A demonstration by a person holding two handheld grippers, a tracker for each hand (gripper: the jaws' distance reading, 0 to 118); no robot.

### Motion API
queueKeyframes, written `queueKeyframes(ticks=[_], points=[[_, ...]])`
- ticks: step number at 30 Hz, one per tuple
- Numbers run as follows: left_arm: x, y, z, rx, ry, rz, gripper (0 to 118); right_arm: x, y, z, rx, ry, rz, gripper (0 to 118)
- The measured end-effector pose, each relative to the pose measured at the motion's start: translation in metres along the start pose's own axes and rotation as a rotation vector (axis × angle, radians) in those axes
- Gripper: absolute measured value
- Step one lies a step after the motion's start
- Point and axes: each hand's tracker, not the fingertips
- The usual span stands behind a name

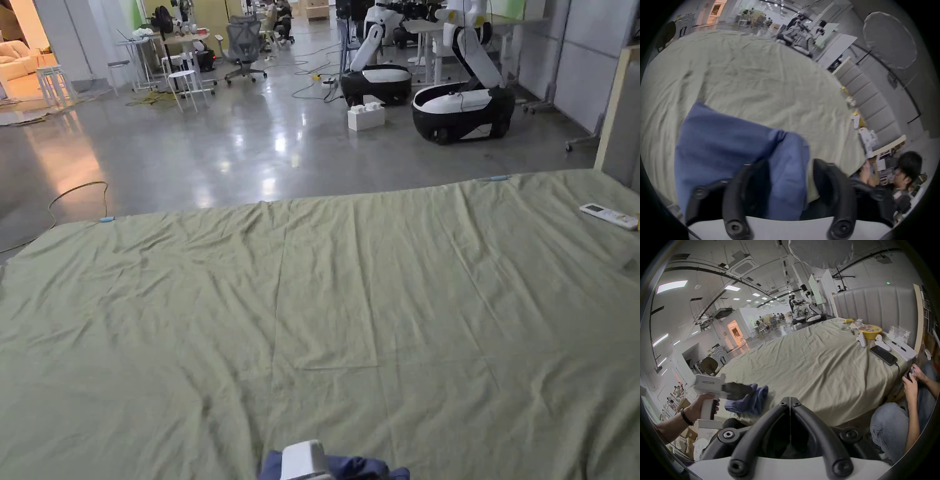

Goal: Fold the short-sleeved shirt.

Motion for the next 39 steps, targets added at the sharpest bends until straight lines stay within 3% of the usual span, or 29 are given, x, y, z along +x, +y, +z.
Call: queueKeyframes(ticks=[1,3,4,5,6,10,12,15,16,20,24,27,30,31,32,33,35,36,37,38,39], points=[[-0.004,0.005,0.017,0.054,-0.008,0.023,83,0.005,-0.001,0.000,-0.002,-0.003,-0.015,1],[-0.011,0.012,0.042,0.138,-0.008,0.079,79,0.010,-0.002,0.001,0.003,-0.006,-0.033,1],[-0.017,0.014,0.053,0.161,-0.031,0.121,65,0.014,-0.004,0.001,0.003,-0.003,-0.043,1],[-0.024,0.015,0.060,0.192,-0.079,0.159,27,0.015,-0.004,0.000,0.003,-0.001,-0.050,1],[-0.028,0.013,0.060,0.220,-0.106,0.190,3,0.015,-0.004,0.000,0.003,0.000,-0.054,1],[-0.027,-0.006,-0.001,0.089,-0.016,0.157,3,0.010,-0.004,0.000,0.006,-0.002,-0.048,1],[-0.027,-0.026,-0.039,-0.040,-0.065,0.162,3,0.004,-0.003,0.005,0.011,-0.002,-0.031,1],[-0.037,-0.056,-0.076,-0.171,0.036,0.101,0,-0.002,-0.008,0.009,-0.002,0.006,-0.024,1],[-0.027,-0.048,-0.072,-0.029,-0.093,0.121,0,-0.004,-0.012,0.007,-0.019,0.012,-0.022,1],[-0.010,-0.032,-0.053,-0.044,-0.033,0.083,0,-0.019,-0.022,-0.017,-0.111,0.070,0.007,1],[-0.008,-0.009,0.011,0.122,-0.206,0.098,0,-0.051,-0.018,-0.070,-0.174,0.217,0.060,1],[-0.020,0.001,0.065,0.199,-0.163,0.027,0,-0.089,-0.012,-0.132,-0.239,0.285,0.139,1],[-0.046,0.003,0.104,0.214,-0.071,0.048,1,-0.125,-0.002,-0.195,-0.279,0.320,0.207,1],[-0.059,0.003,0.113,0.210,-0.058,0.057,5,-0.133,-0.001,-0.219,-0.309,0.331,0.213,1],[-0.070,0.002,0.119,0.205,-0.046,0.067,20,-0.138,-0.001,-0.239,-0.334,0.313,0.236,1],[-0.083,0.001,0.122,0.190,-0.027,0.078,39,-0.145,-0.004,-0.260,-0.367,0.252,0.312,1],[-0.105,-0.002,0.122,0.143,0.029,0.101,87,-0.151,-0.025,-0.299,-0.490,0.141,0.502,1],[-0.115,-0.003,0.119,0.110,0.020,0.141,97,-0.147,-0.039,-0.314,-0.570,0.149,0.512,1],[-0.124,-0.004,0.112,0.085,-0.013,0.171,98,-0.147,-0.034,-0.309,-0.472,0.173,0.446,0],[-0.133,-0.002,0.106,0.068,-0.055,0.190,98,-0.152,-0.024,-0.305,-0.472,0.151,0.406,0],[-0.141,0.000,0.099,0.053,-0.096,0.216,98,-0.156,-0.022,-0.305,-0.508,0.139,0.426,0]])
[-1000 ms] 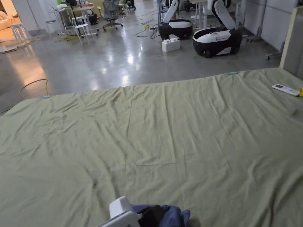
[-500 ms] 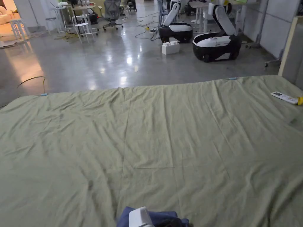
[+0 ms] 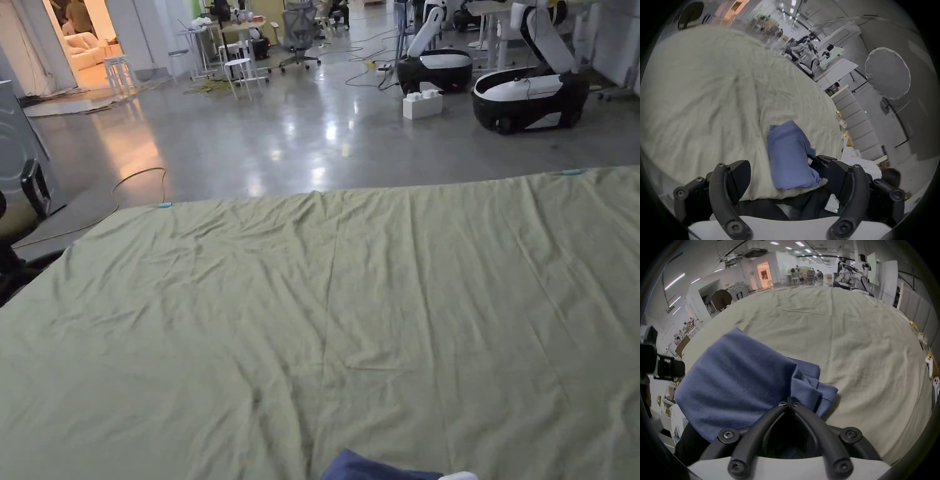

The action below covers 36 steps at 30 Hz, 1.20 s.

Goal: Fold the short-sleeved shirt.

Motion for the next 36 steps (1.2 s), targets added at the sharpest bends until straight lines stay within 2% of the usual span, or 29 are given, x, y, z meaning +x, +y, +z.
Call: queueKeyframes(ticks=[2,3,7,9,11,12,13,14,15,16,19,22,24,25,27,30,31,33,36], points=[[-0.013,0.007,-0.017,-0.030,-0.051,0.041,98,-0.005,-0.004,0.000,-0.002,-0.028,0.092,0],[-0.016,0.014,-0.033,-0.052,-0.049,0.020,98,-0.008,-0.003,0.000,-0.002,-0.037,0.125,0],[-0.021,0.032,-0.081,-0.153,-0.018,-0.058,98,-0.010,-0.004,0.002,-0.002,-0.040,0.118,0],[-0.020,0.032,-0.102,-0.243,-0.017,-0.068,98,-0.006,-0.006,0.002,0.004,-0.029,0.096,0],[-0.014,0.032,-0.106,-0.220,-0.028,-0.065,94,-0.002,-0.010,0.003,0.026,-0.013,0.071,0],[-0.011,0.035,-0.108,-0.222,-0.023,-0.068,81,0.000,-0.012,0.003,0.038,-0.006,0.052,0],[-0.008,0.037,-0.110,-0.228,0.006,-0.075,59,0.002,-0.014,0.001,0.043,-0.002,0.030,0],[-0.007,0.035,-0.107,-0.218,0.118,-0.108,45,0.003,-0.014,0.001,0.048,0.005,0.005,0],[-0.007,0.034,-0.109,-0.221,0.156,-0.127,44,0.003,-0.013,0.000,0.045,0.011,-0.015,0],[-0.006,0.031,-0.107,-0.218,0.083,-0.130,44,0.004,-0.012,0.000,0.040,0.010,-0.025,0],[-0.004,0.034,-0.096,-0.202,0.064,-0.070,42,0.010,-0.013,0.008,0.057,0.046,-0.050,1],[-0.005,0.045,-0.059,-0.163,0.017,0.001,40,0.017,-0.020,0.032,0.153,0.147,-0.163,1],[-0.013,0.056,-0.011,-0.040,-0.070,0.029,40,0.018,-0.031,0.050,0.203,0.170,-0.200,1],[-0.022,0.068,0.013,-0.007,-0.051,0.009,40,0.019,-0.038,0.058,0.211,0.161,-0.197,1],[-0.043,0.096,0.064,0.040,0.085,-0.016,40,0.021,-0.050,0.068,0.201,0.158,-0.203,1],[-0.088,0.138,0.117,0.040,0.302,-0.024,40,0.025,-0.064,0.072,0.179,0.206,-0.338,1],[-0.104,0.152,0.126,-0.004,0.376,0.018,40,0.027,-0.067,0.073,0.176,0.239,-0.387,1],[-0.126,0.164,0.135,0.002,0.492,0.006,40,0.028,-0.071,0.077,0.195,0.261,-0.440,1],[-0.154,0.160,0.119,0.050,0.539,0.073,41,0.026,-0.070,0.080,0.211,0.274,-0.426,1]])
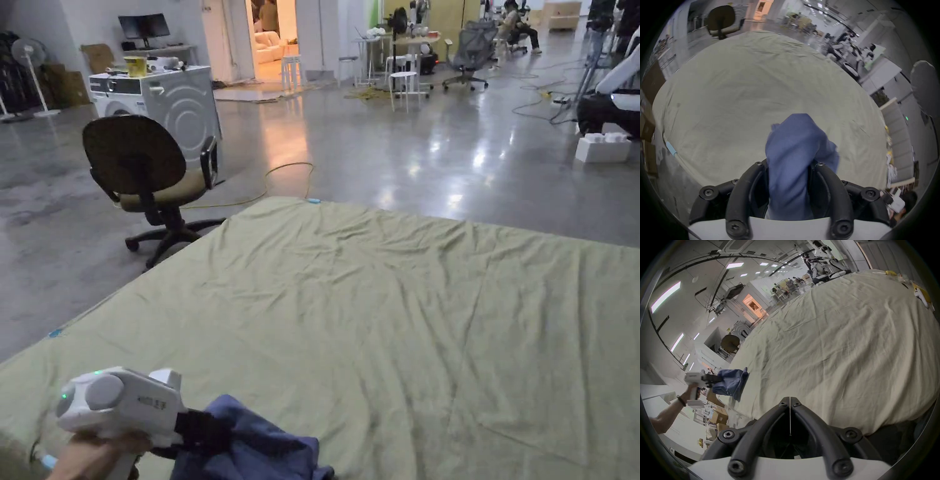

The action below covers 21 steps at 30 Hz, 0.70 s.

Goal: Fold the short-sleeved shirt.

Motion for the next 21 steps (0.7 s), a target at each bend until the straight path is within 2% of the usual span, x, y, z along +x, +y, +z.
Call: queueKeyframes(ticks=[1,2,3,5,7,8,10,13,15,17,19,21], points=[[0.002,-0.006,-0.012,0.025,0.044,0.021,48,-0.002,0.002,-0.001,-0.006,0.010,0.004,1],[0.006,-0.011,-0.023,0.039,0.073,0.039,61,-0.004,0.004,-0.003,-0.014,0.020,0.016,1],[0.010,-0.014,-0.028,-0.003,0.180,0.022,71,-0.006,0.006,-0.001,-0.019,0.027,0.047,1],[0.015,-0.015,-0.019,0.008,0.251,-0.071,80,-0.012,0.011,0.009,-0.008,0.022,0.139,1],[0.017,-0.011,0.016,0.047,0.195,-0.130,80,-0.015,0.014,0.026,0.028,0.017,0.200,1],[0.025,-0.010,0.035,0.091,0.189,-0.177,80,-0.014,0.015,0.033,0.042,0.021,0.197,1],[0.055,-0.016,0.092,0.216,0.247,-0.213,80,-0.014,0.021,0.047,0.049,0.006,0.214,1],[0.104,-0.047,0.178,0.446,0.009,-0.343,80,-0.022,0.035,0.075,0.178,-0.086,0.251,1],[0.131,-0.070,0.219,0.572,-0.088,-0.381,80,-0.032,0.047,0.097,0.253,-0.092,0.279,1],[0.155,-0.100,0.244,0.721,-0.147,-0.394,79,-0.044,0.058,0.120,0.322,-0.110,0.347,1],[0.179,-0.125,0.250,0.840,-0.112,-0.392,78,-0.057,0.064,0.140,0.396,-0.160,0.408,1],[0.196,-0.149,0.243,0.825,-0.056,-0.441,74,-0.066,0.067,0.157,0.458,-0.193,0.450,1]])
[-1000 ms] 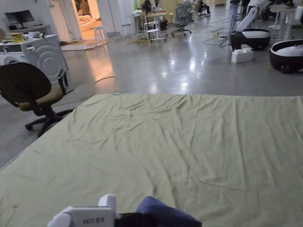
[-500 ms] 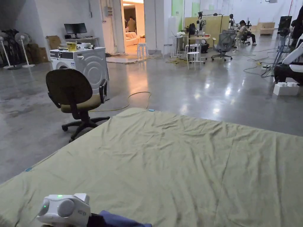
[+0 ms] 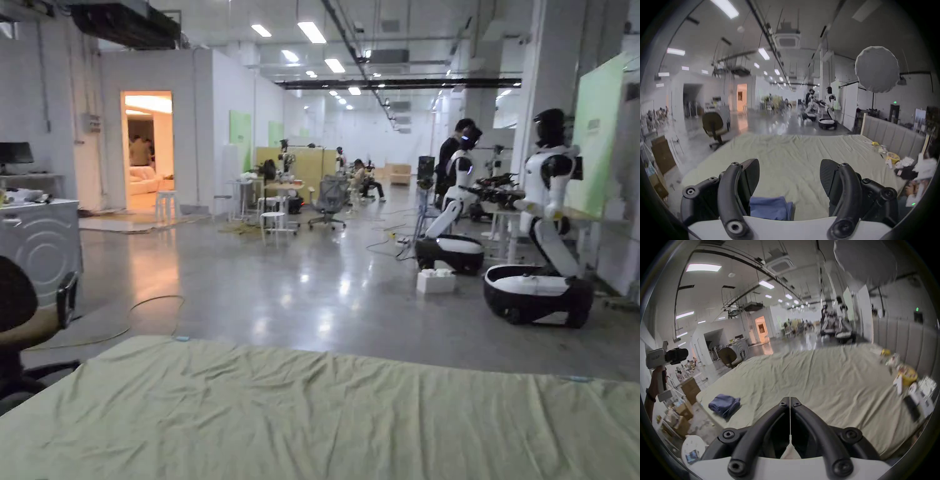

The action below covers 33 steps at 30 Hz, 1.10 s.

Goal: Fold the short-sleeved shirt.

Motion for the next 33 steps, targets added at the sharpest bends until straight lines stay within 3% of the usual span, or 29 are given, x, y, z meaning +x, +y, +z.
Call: queueKeyframes(ticks=[4,7,8,10,11,15,17,18,24,28,33], points=[[0.058,-0.013,0.011,0.092,0.059,-0.001,60,0.003,0.017,0.021,0.106,-0.036,-0.013,1],[0.090,-0.013,0.009,0.131,0.046,-0.020,55,0.001,0.029,0.030,0.221,-0.040,-0.028,1],[0.097,-0.012,0.008,0.128,0.030,-0.023,46,0.002,0.034,0.031,0.244,-0.028,-0.016,1],[0.109,-0.010,0.009,0.131,-0.010,-0.037,12,-0.001,0.041,0.035,0.264,-0.060,0.008,1],[0.113,-0.012,0.011,0.141,-0.003,-0.041,8,-0.002,0.043,0.037,0.269,-0.071,0.020,1],[0.113,-0.015,0.019,0.157,-0.011,-0.070,2,-0.003,0.046,0.039,0.288,-0.119,0.100,1],[0.109,-0.018,0.018,0.147,-0.017,-0.072,2,0.002,0.040,0.033,0.191,-0.090,0.004,1],[0.105,-0.018,0.018,0.143,-0.013,-0.071,2,0.000,0.043,0.035,0.242,-0.106,0.058,1],[0.091,-0.023,0.021,0.168,-0.120,0.075,2,0.000,0.037,0.031,0.200,-0.160,0.001,1],[0.097,-0.024,0.019,0.141,-0.076,-0.048,2,0.001,0.033,0.031,0.190,-0.166,-0.010,1],[0.098,-0.028,0.021,0.165,-0.080,-0.001,2,0.000,0.035,0.030,0.183,-0.165,0.003,1]])
